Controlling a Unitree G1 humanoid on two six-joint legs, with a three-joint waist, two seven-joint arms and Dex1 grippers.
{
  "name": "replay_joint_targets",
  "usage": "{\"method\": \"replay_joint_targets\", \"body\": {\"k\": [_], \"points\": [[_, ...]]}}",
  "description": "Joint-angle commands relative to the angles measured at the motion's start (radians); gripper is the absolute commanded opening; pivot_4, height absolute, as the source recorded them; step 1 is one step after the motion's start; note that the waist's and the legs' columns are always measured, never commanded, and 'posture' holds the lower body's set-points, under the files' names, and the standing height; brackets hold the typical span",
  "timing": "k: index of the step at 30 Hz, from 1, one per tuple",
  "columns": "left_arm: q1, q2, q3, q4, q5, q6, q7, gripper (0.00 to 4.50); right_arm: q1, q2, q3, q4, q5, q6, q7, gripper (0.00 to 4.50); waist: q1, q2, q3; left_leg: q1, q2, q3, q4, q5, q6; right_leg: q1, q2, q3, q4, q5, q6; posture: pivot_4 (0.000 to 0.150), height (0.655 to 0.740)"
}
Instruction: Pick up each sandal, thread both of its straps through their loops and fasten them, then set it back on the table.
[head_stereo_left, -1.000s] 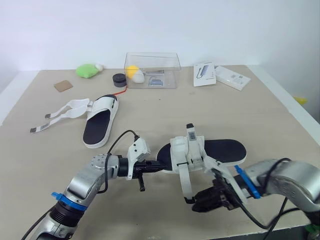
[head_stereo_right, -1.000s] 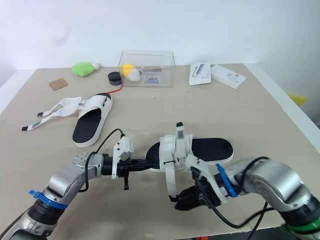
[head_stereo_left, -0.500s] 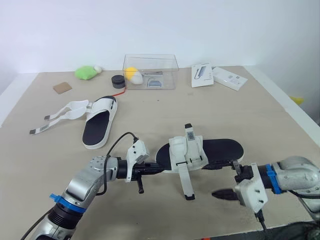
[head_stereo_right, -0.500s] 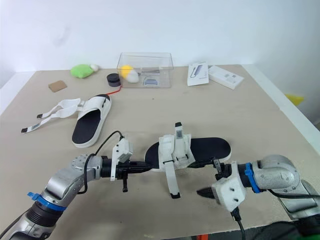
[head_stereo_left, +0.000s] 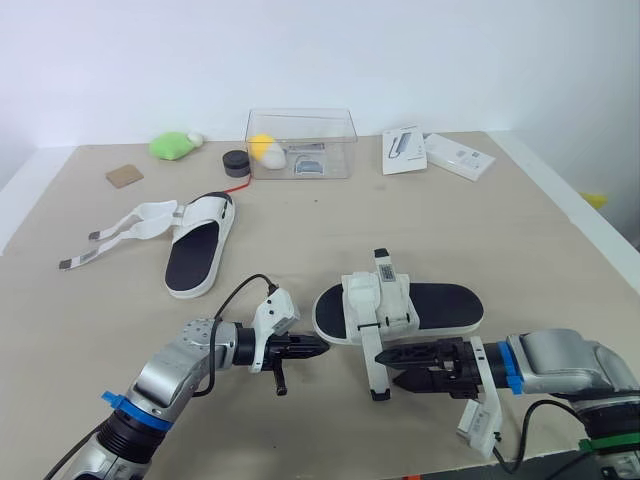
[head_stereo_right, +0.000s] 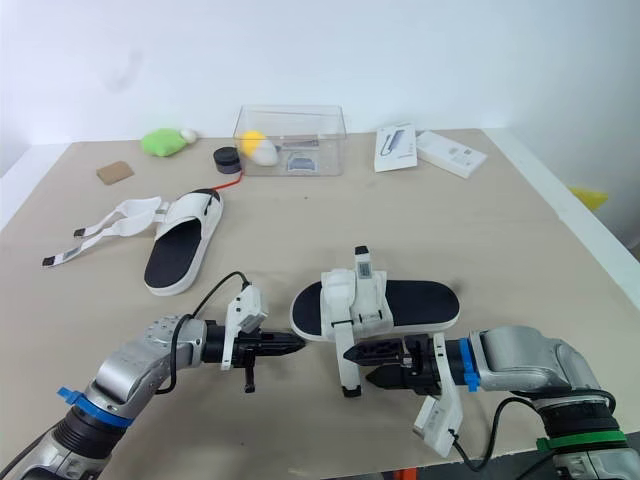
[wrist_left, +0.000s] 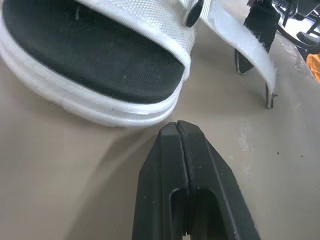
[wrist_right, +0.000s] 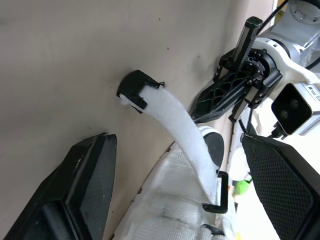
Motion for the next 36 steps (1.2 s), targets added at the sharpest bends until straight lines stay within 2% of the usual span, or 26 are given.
{"method": "replay_joint_targets", "body": {"k": [1, 5, 10, 14, 18, 26, 36], "points": [[-0.013, 0.002, 0.011, -0.020, -0.011, 0.002, -0.005, 0.00, 0.013, 0.008, 0.023, -0.015, -0.076, 0.012, -0.050, 4.28, -0.001, 0.000, 0.000, 0.001, 0.000, 0.000, 0.000, 0.000, 0.000, 0.001, 0.000, 0.000, 0.000, 0.000, 0.000, 0.150, 0.7400], [0.021, 0.053, 0.097, -0.104, -0.074, 0.045, -0.008, 0.00, 0.016, -0.007, 0.036, -0.014, -0.115, 0.031, -0.106, 4.28, -0.008, -0.003, 0.002, 0.011, 0.001, -0.001, -0.001, 0.000, 0.000, 0.008, 0.002, 0.000, 0.000, 0.000, -0.003, 0.150, 0.7400], [0.078, 0.187, 0.261, -0.151, -0.151, 0.079, -0.030, 0.00, 0.013, -0.026, 0.057, -0.011, -0.163, 0.028, -0.169, 4.28, -0.019, -0.003, 0.002, 0.014, 0.004, -0.003, -0.004, 0.000, 0.000, 0.009, 0.004, 0.000, 0.001, -0.001, -0.005, 0.150, 0.7400], [0.004, 0.140, 0.331, -0.140, -0.237, 0.098, 0.009, 0.00, 0.004, -0.039, 0.077, -0.005, -0.192, 0.032, -0.214, 4.28, -0.018, -0.006, 0.003, 0.014, 0.003, -0.003, -0.005, 0.000, 0.000, 0.009, 0.001, -0.001, 0.001, -0.002, -0.005, 0.150, 0.7400], [-0.094, 0.064, 0.278, -0.099, -0.219, 0.089, 0.033, 0.00, -0.016, -0.042, 0.102, 0.005, -0.225, 0.030, -0.251, 4.28, -0.022, -0.010, 0.003, 0.014, 0.001, -0.002, -0.005, 0.000, -0.001, 0.010, -0.001, -0.001, 0.001, -0.002, -0.004, 0.150, 0.7400], [-0.133, 0.015, 0.027, 0.074, -0.008, 0.012, 0.026, 0.00, -0.035, -0.036, 0.132, -0.003, -0.292, 0.044, -0.311, 4.28, -0.025, -0.013, 0.004, 0.018, 0.002, -0.003, -0.009, 0.000, -0.001, 0.010, 0.008, 0.004, 0.001, -0.002, -0.008, 0.150, 0.7400], [-0.108, -0.033, -0.007, 0.089, 0.033, -0.011, 0.042, 0.00, -0.036, -0.045, 0.168, -0.036, -0.310, 0.060, -0.349, 4.28, -0.025, -0.015, 0.002, 0.025, 0.004, -0.003, -0.016, 0.000, -0.001, 0.012, 0.011, 0.006, 0.001, -0.003, -0.011, 0.150, 0.7400]]}}
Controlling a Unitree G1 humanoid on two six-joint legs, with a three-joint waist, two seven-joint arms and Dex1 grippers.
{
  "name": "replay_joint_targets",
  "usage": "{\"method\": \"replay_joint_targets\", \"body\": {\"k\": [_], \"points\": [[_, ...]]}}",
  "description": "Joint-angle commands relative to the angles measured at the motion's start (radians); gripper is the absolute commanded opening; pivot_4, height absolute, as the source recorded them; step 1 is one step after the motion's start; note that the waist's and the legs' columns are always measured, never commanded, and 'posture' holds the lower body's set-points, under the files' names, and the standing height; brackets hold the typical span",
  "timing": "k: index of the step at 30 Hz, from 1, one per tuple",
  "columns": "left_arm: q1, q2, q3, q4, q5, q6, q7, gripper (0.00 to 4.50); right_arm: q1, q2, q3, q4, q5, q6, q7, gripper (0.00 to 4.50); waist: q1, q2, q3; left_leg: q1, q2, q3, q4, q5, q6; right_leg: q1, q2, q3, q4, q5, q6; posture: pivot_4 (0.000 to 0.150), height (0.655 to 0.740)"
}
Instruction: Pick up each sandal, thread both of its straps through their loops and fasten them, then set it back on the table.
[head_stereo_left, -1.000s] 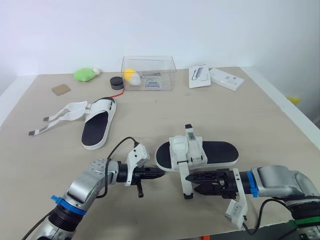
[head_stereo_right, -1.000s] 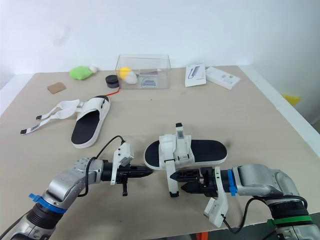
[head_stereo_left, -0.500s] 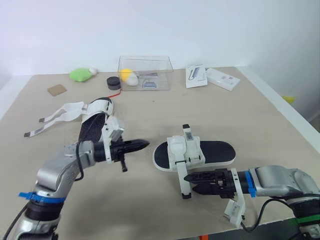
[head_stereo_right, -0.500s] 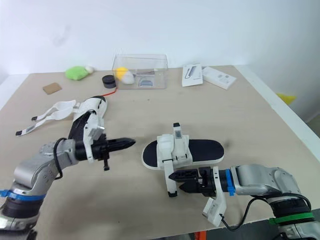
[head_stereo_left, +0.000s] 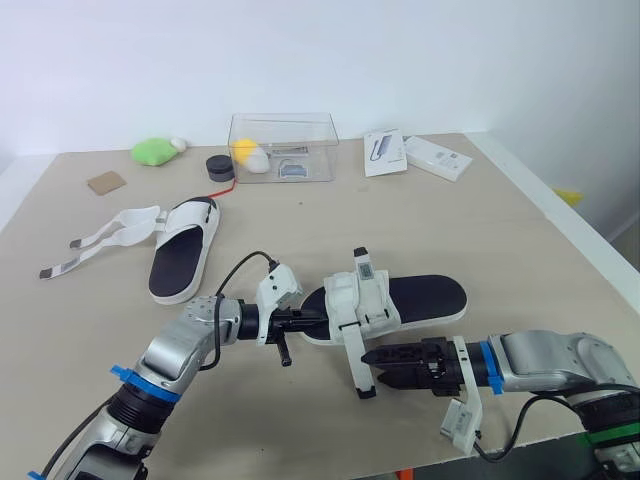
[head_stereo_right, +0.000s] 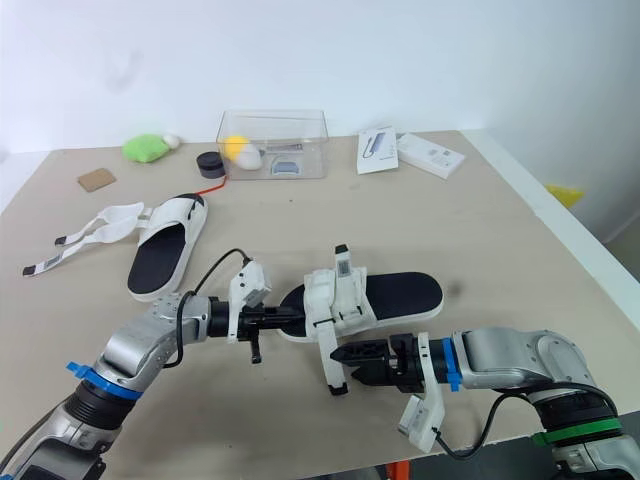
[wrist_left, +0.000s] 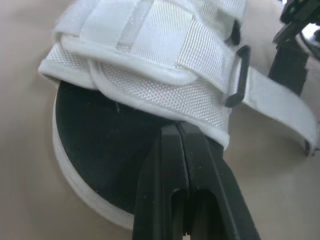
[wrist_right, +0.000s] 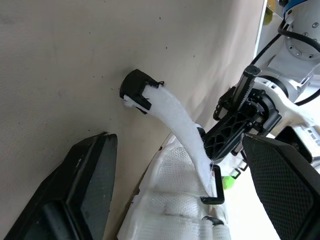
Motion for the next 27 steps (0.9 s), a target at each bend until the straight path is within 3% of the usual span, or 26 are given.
{"method": "replay_joint_targets", "body": {"k": [1, 6, 7, 11, 15, 16, 20, 22, 24, 27], "points": [[0.016, -0.010, -0.019, 0.002, 0.013, -0.001, 0.000, 0.00, 0.009, 0.007, 0.057, -0.010, -0.059, 0.012, 0.001, 4.28, 0.000, 0.000, 0.000, 0.000, 0.000, 0.000, 0.000, 0.000, 0.000, 0.000, 0.000, 0.000, 0.000, 0.000, 0.000, 0.150, 0.7400], [0.027, -0.011, -0.013, -0.001, 0.012, 0.000, -0.008, 0.00, -0.006, 0.028, 0.084, -0.022, -0.083, 0.025, -0.006, 4.28, 0.000, -0.004, -0.002, 0.001, 0.001, 0.000, -0.001, 0.000, 0.000, 0.000, 0.001, 0.000, 0.000, 0.000, -0.001, 0.150, 0.7400], [0.027, -0.011, -0.012, -0.002, 0.012, 0.001, -0.009, 0.00, -0.010, 0.028, 0.089, -0.022, -0.085, 0.022, -0.007, 4.05, 0.000, -0.004, -0.003, 0.001, 0.002, 0.000, -0.001, 0.000, 0.000, 0.000, 0.001, 0.000, 0.000, -0.001, -0.001, 0.150, 0.7400], [0.029, -0.014, -0.006, -0.003, 0.008, 0.006, -0.011, 0.00, -0.027, 0.033, 0.118, -0.022, -0.108, 0.017, -0.014, 2.63, 0.000, -0.005, -0.003, 0.003, 0.005, 0.000, -0.001, 0.000, 0.000, 0.000, 0.002, 0.000, 0.000, -0.001, -0.004, 0.150, 0.7400], [0.029, -0.015, 0.005, -0.004, 0.002, 0.013, -0.013, 0.00, -0.040, 0.044, 0.148, -0.015, -0.140, 0.022, -0.032, 0.44, 0.003, -0.003, -0.004, 0.003, 0.006, -0.001, -0.004, 0.000, 0.000, 0.000, 0.005, 0.000, 0.000, -0.002, -0.007, 0.150, 0.7400], [0.029, -0.015, 0.008, -0.004, 0.001, 0.015, -0.014, 0.00, -0.043, 0.045, 0.154, -0.014, -0.144, 0.025, -0.036, 0.11, 0.003, -0.003, -0.004, 0.002, 0.006, -0.001, -0.004, 0.000, 0.000, -0.001, 0.005, 0.000, 0.000, -0.002, -0.008, 0.150, 0.7400], [0.032, -0.013, 0.016, -0.004, 0.001, 0.018, -0.015, 0.00, -0.054, 0.034, 0.172, -0.010, -0.116, 0.034, -0.046, 0.11, 0.003, -0.004, -0.004, 0.001, 0.007, 0.000, -0.006, -0.001, -0.002, -0.001, 0.005, 0.000, 0.000, -0.005, -0.007, 0.150, 0.7400], [0.033, -0.012, 0.018, -0.003, 0.001, 0.018, -0.015, 0.00, -0.064, 0.003, 0.198, -0.004, -0.027, 0.047, -0.030, 0.11, 0.003, -0.004, -0.004, 0.001, 0.007, 0.000, -0.006, -0.001, -0.002, -0.001, 0.005, 0.000, 0.000, -0.006, -0.007, 0.150, 0.7400], [0.034, -0.010, 0.019, -0.002, 0.001, 0.018, -0.016, 0.00, -0.086, -0.068, 0.269, -0.019, 0.165, 0.091, 0.015, 0.11, 0.003, -0.001, -0.002, 0.001, 0.007, -0.001, -0.005, -0.001, -0.002, -0.001, 0.004, 0.000, 0.000, -0.006, -0.007, 0.150, 0.7400], [0.034, -0.007, 0.018, -0.002, 0.003, 0.019, -0.019, 0.00, -0.102, -0.230, 0.422, -0.158, 0.638, 0.329, 0.207, 0.11, 0.003, 0.006, 0.003, 0.000, 0.006, 0.000, -0.006, -0.001, -0.002, -0.002, 0.002, 0.000, 0.000, -0.006, -0.007, 0.150, 0.7400]]}}
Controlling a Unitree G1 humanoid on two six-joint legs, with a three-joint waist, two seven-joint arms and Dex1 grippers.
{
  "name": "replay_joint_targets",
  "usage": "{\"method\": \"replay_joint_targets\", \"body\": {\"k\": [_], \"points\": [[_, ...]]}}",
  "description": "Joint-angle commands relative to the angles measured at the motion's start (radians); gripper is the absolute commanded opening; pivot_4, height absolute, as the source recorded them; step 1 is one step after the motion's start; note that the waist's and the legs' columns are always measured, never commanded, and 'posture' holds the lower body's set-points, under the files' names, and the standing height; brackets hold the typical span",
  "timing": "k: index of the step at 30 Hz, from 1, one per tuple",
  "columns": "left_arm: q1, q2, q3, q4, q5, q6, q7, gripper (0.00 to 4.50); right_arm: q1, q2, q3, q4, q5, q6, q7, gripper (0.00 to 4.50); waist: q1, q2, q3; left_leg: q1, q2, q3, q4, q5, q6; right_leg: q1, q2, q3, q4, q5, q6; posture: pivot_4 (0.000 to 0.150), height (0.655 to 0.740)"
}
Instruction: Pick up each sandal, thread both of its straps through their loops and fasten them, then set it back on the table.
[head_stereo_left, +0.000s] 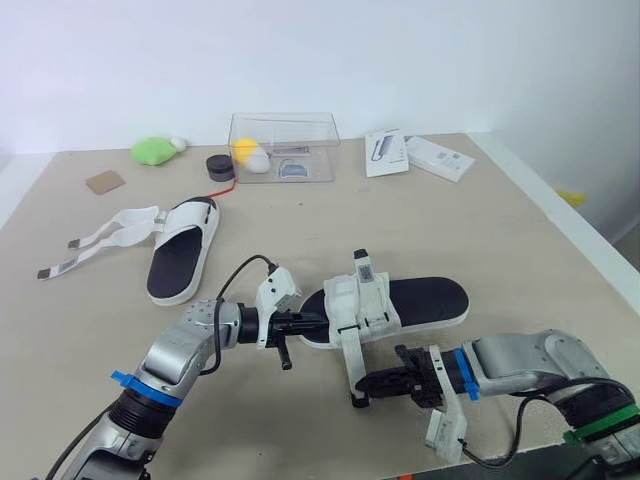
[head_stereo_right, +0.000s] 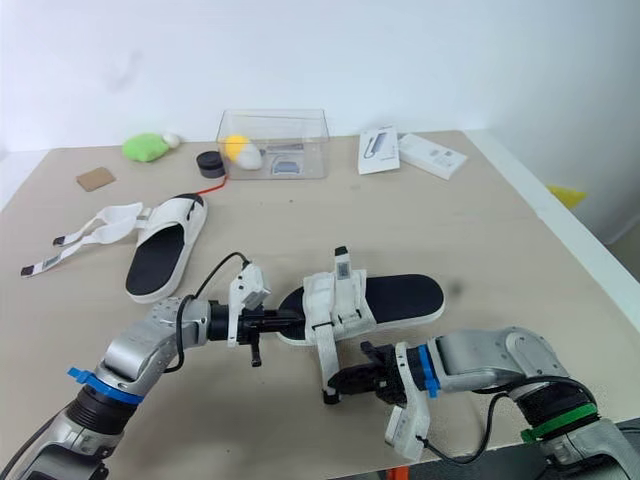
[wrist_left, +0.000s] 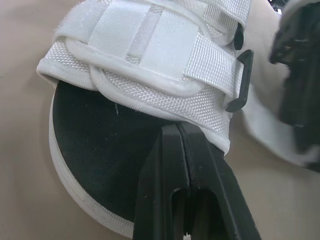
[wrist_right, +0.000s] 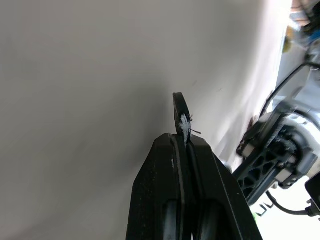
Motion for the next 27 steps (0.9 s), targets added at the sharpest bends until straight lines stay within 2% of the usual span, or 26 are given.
{"method": "replay_joint_targets", "body": {"k": [1, 4, 7, 11, 15, 19, 23, 27], "points": [[0.012, 0.013, -0.004, 0.007, 0.006, 0.015, -0.002, 0.00, -0.023, -0.130, 0.110, -0.190, 0.522, 0.280, 0.204, 0.11, 0.000, 0.002, 0.001, 0.000, -0.001, 0.000, -0.001, 0.000, 0.000, 0.000, -0.001, 0.000, 0.000, -0.001, 0.001, 0.150, 0.7400], [0.014, 0.015, -0.003, 0.008, 0.006, 0.013, -0.003, 0.00, -0.053, -0.167, 0.108, -0.333, 0.810, 0.552, 0.330, 0.11, 0.000, 0.002, 0.002, 0.000, -0.002, -0.001, -0.002, 0.000, 0.001, 0.000, -0.001, 0.000, 0.000, -0.001, 0.002, 0.150, 0.7400], [0.017, 0.015, -0.004, 0.012, 0.009, 0.007, -0.002, 0.00, -0.128, -0.135, 0.056, -0.415, 1.047, 0.880, 0.367, 0.11, 0.000, 0.001, 0.002, -0.001, -0.002, -0.002, -0.001, 0.000, 0.001, 0.000, -0.002, -0.001, 0.000, -0.001, 0.002, 0.150, 0.7400], [0.022, 0.012, -0.007, 0.007, 0.009, 0.005, 0.001, 0.00, -0.273, -0.051, -0.015, -0.406, 1.216, 1.249, 0.385, 0.11, 0.003, 0.001, 0.004, -0.002, -0.002, -0.002, 0.000, 0.000, 0.001, -0.001, -0.003, -0.002, 0.000, -0.001, 0.003, 0.150, 0.7400], [0.025, 0.010, -0.008, 0.004, 0.011, 0.006, 0.000, 0.00, -0.353, 0.029, -0.063, -0.321, 1.244, 1.515, 0.372, 0.11, 0.005, 0.001, 0.003, -0.013, -0.002, -0.002, 0.000, 0.000, 0.001, -0.010, -0.003, -0.003, 0.000, 0.000, 0.005, 0.150, 0.7400], [0.027, 0.010, -0.008, 0.002, 0.012, 0.006, -0.002, 0.00, -0.402, 0.115, -0.108, -0.244, 1.224, 1.683, 0.344, 0.11, 0.004, 0.001, 0.003, -0.021, -0.003, -0.001, 0.002, 0.000, 0.001, -0.016, -0.004, -0.004, 0.000, 0.003, 0.010, 0.150, 0.7400], [0.027, 0.010, -0.009, -0.002, 0.010, 0.009, -0.001, 0.00, -0.429, 0.157, -0.130, -0.198, 1.177, 1.821, 0.337, 0.11, 0.004, 0.001, 0.003, -0.024, -0.003, -0.002, 0.004, -0.001, 0.001, -0.018, -0.004, -0.005, 0.000, 0.004, 0.012, 0.150, 0.7400], [0.029, 0.009, -0.010, -0.005, 0.007, 0.011, 0.000, 0.00, -0.433, 0.182, -0.144, -0.149, 1.112, 1.864, 0.344, 0.11, 0.003, 0.001, 0.003, -0.025, -0.003, -0.002, 0.004, -0.001, 0.001, -0.019, -0.004, -0.005, 0.000, 0.004, 0.012, 0.150, 0.7400]]}}
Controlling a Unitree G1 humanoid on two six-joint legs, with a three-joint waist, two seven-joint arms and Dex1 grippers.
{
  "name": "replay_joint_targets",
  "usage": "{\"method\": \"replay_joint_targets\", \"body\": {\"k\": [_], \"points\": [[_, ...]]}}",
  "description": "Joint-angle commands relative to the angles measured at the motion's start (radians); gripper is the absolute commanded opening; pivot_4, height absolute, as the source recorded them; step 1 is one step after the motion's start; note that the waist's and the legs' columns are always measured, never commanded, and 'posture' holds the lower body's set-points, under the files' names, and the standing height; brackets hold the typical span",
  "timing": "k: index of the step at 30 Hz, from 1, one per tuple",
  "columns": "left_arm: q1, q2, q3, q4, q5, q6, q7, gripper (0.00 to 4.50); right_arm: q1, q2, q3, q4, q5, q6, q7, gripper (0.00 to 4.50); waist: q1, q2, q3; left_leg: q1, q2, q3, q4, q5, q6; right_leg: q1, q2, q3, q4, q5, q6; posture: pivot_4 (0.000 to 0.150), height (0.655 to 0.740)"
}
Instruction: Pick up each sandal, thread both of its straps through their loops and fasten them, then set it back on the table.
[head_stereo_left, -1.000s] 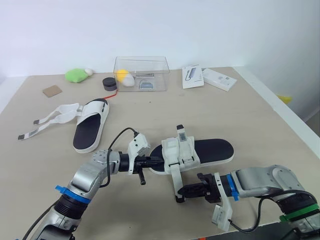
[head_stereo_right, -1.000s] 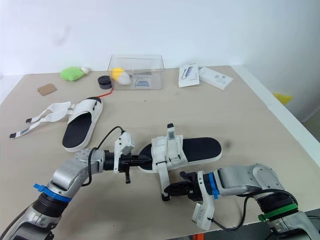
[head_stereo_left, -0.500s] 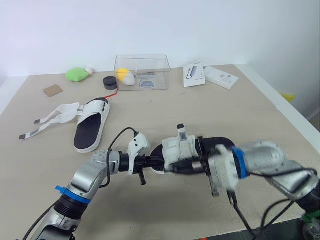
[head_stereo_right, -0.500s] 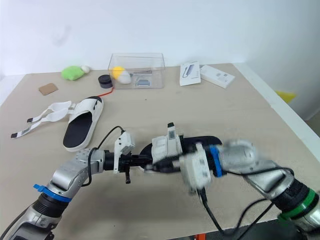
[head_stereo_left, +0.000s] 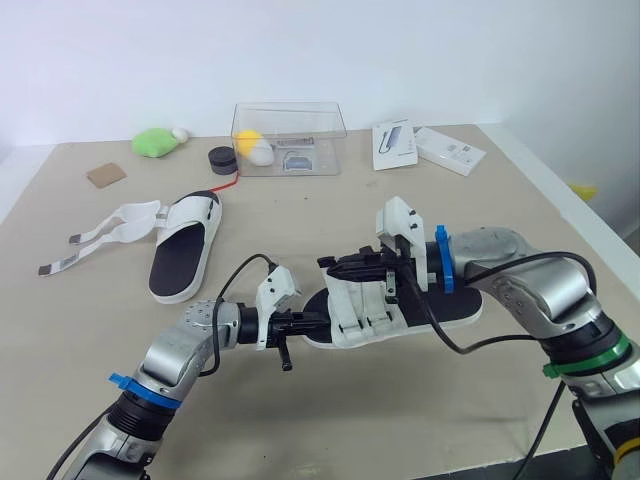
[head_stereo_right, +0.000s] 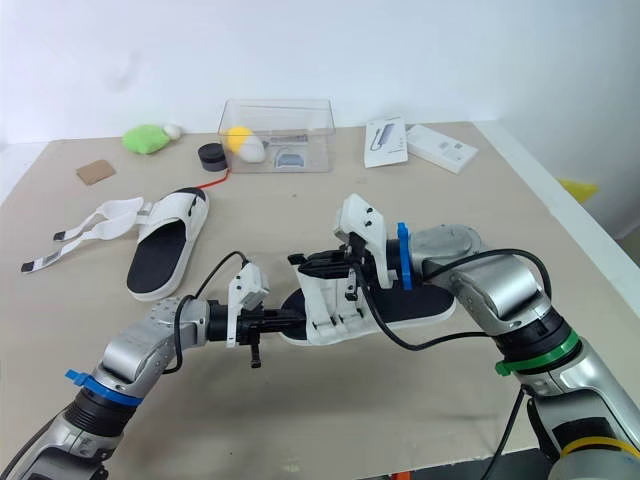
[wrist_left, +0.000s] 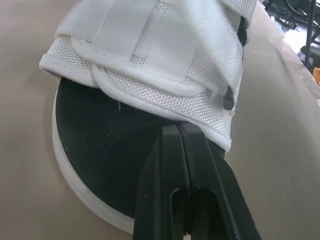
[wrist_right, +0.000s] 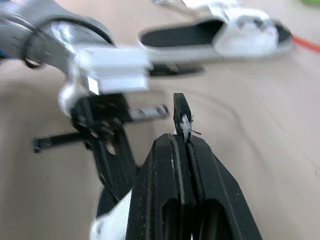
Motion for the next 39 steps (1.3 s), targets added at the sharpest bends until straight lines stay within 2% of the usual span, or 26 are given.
{"method": "replay_joint_targets", "body": {"k": [1, 18, 31, 32, 34, 39], "points": [[0.019, 0.009, -0.020, 0.013, 0.020, 0.016, 0.011, 0.00, -0.030, 0.022, -0.065, 0.031, -0.055, 0.022, -0.005, 0.11, 0.000, 0.000, 0.000, 0.000, 0.000, 0.000, 0.000, 0.000, 0.000, 0.000, 0.000, 0.000, 0.000, 0.000, 0.000, 0.150, 0.7400], [0.023, 0.000, -0.026, 0.010, 0.015, 0.013, 0.020, 0.00, -0.047, 0.115, -0.077, 0.159, -0.252, 0.018, 0.027, 0.11, -0.001, 0.000, 0.000, -0.001, -0.001, 0.000, 0.002, 0.000, 0.000, 0.000, 0.000, 0.001, 0.000, 0.003, 0.002, 0.150, 0.7400], [0.019, -0.005, -0.029, 0.016, 0.014, 0.008, 0.016, 0.00, -0.029, 0.104, -0.054, 0.176, -0.406, -0.013, 0.012, 0.11, -0.001, 0.000, 0.000, -0.001, -0.001, 0.001, 0.003, 0.002, 0.001, 0.000, 0.000, 0.001, 0.000, 0.006, 0.003, 0.150, 0.7400], [0.018, -0.005, -0.029, 0.018, 0.014, 0.007, 0.015, 0.00, -0.027, 0.101, -0.049, 0.173, -0.419, -0.013, 0.016, 0.75, -0.001, 0.000, 0.000, -0.001, -0.001, 0.001, 0.003, 0.002, 0.001, 0.000, 0.000, 0.002, 0.000, 0.006, 0.003, 0.150, 0.7400], [0.016, -0.004, -0.029, 0.020, 0.014, 0.005, 0.014, 0.00, -0.023, 0.098, -0.044, 0.167, -0.442, -0.014, 0.024, 1.56, -0.001, 0.000, 0.000, -0.001, -0.002, 0.001, 0.003, 0.002, 0.001, 0.000, 0.000, 0.002, 0.000, 0.006, 0.003, 0.150, 0.7400], [0.013, -0.003, -0.031, 0.024, 0.014, 0.002, 0.011, 0.00, -0.015, 0.105, -0.047, 0.156, -0.479, -0.036, 0.031, 4.06, -0.001, 0.000, 0.000, -0.002, -0.002, 0.000, 0.003, 0.002, 0.001, 0.000, 0.000, 0.001, -0.001, 0.005, 0.003, 0.150, 0.7400]]}}
